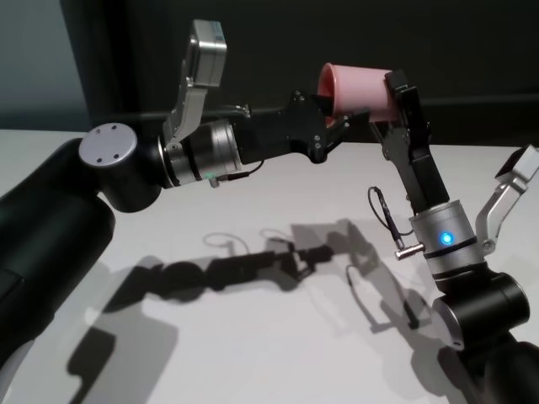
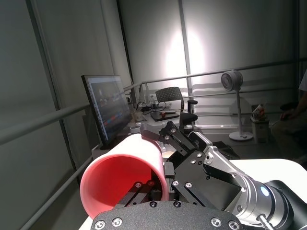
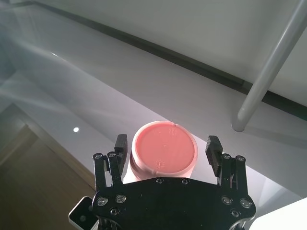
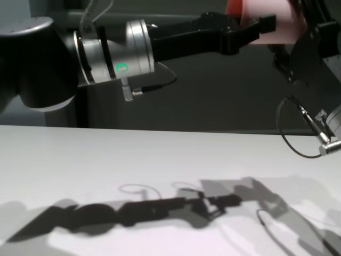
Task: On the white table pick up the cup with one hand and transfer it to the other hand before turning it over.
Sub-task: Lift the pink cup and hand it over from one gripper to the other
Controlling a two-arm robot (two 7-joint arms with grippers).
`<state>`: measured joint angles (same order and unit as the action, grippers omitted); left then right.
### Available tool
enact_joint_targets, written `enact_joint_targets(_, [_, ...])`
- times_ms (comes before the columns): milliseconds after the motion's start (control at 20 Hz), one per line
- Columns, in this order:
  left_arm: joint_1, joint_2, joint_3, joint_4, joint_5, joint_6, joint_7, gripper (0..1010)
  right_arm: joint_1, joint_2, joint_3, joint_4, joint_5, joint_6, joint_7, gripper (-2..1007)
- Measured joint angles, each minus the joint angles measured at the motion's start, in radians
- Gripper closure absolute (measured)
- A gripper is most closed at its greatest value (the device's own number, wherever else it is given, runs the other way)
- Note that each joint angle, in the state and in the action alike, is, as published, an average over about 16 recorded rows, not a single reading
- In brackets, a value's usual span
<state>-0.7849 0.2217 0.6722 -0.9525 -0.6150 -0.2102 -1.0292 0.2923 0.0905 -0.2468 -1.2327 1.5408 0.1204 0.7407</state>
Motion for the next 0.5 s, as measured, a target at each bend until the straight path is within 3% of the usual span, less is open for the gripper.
enact_joint_targets(500, [0.0, 0.0, 0.0, 0.0, 0.0, 0.0, 0.0, 962, 0.002, 0.011, -0.018, 0.0, 0.02, -0.01, 0.003, 3])
